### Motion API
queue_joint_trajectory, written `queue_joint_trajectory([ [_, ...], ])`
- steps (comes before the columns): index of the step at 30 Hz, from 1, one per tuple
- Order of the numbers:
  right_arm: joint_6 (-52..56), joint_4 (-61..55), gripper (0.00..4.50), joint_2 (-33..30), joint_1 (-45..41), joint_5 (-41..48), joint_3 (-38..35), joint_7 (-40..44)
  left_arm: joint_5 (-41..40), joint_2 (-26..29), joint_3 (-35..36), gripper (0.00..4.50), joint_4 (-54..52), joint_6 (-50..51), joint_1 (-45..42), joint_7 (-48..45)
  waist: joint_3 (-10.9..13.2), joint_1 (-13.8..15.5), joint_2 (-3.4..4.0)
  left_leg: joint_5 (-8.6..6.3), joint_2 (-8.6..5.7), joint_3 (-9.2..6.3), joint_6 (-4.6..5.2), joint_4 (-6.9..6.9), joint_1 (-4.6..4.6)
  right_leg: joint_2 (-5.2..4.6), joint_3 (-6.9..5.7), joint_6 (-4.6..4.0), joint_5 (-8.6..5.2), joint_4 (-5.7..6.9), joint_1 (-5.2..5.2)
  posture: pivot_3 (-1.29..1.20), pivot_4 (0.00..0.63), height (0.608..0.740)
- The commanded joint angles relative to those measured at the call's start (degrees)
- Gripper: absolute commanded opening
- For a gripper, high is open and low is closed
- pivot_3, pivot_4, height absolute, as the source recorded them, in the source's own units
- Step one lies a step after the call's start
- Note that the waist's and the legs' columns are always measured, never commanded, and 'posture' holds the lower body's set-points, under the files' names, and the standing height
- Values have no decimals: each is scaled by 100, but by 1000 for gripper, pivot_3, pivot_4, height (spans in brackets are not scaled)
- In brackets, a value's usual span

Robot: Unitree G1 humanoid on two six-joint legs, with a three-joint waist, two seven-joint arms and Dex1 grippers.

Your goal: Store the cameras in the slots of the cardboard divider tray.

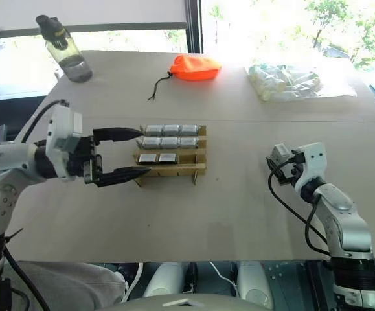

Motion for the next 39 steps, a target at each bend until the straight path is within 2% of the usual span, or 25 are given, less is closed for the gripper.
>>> queue_joint_trajectory([
  [1,37,-92,2756,-141,-67,15,-159,67,-159,126,198,4500,-199,23,-68,85,0,4,0,0,0,0,0,-1,0,0,0,0,0,0,0,0,150,740],
  [5,73,-87,1003,-108,-65,10,-151,11,-221,169,189,4500,-220,38,-80,145,0,1,0,0,0,1,0,-2,-1,0,0,0,0,-3,0,0,150,740],
  [6,49,-86,719,-100,-66,4,-150,11,-222,180,186,4500,-225,36,-76,154,0,1,0,0,0,1,0,-2,-1,0,0,0,0,-3,0,0,150,740],
  [12,-231,-125,710,-326,-300,-157,43,367,-264,213,299,4500,-251,82,57,209,5,-2,8,0,0,2,0,-2,0,0,-1,0,0,-2,-1,0,150,740],
  [16,-651,-212,710,-781,-746,-358,782,1528,-282,132,414,4500,-325,136,394,398,9,-62,14,0,0,12,0,-3,3,1,-1,0,0,-3,-2,0,150,740],
  [19,-514,-159,710,-764,-1395,-92,1247,2297,-254,132,531,4500,-494,147,729,533,11,-138,13,0,3,7,0,-12,5,3,1,0,0,-5,-2,0,150,740],
  [23,-632,195,710,-627,-2383,-169,1951,3236,-377,196,888,4500,-815,254,1077,702,14,-135,16,0,6,-2,-1,-15,2,5,-2,-1,0,-5,-5,0,150,740],
  [30,-1148,1798,710,-75,-3832,-396,2669,4703,-408,41,2058,4500,-1498,534,2323,1026,16,-122,18,0,2,-4,-1,-17,-5,-7,-8,-2,1,-14,-4,0,150,740],
  [39,-2456,4078,710,561,-4815,-1019,2820,5380,-701,-485,2782,4500,-1930,522,3415,1268,23,-147,30,0,-3,-8,-3,-19,-5,-20,-17,-4,1,-12,-4,0,150,740],
])
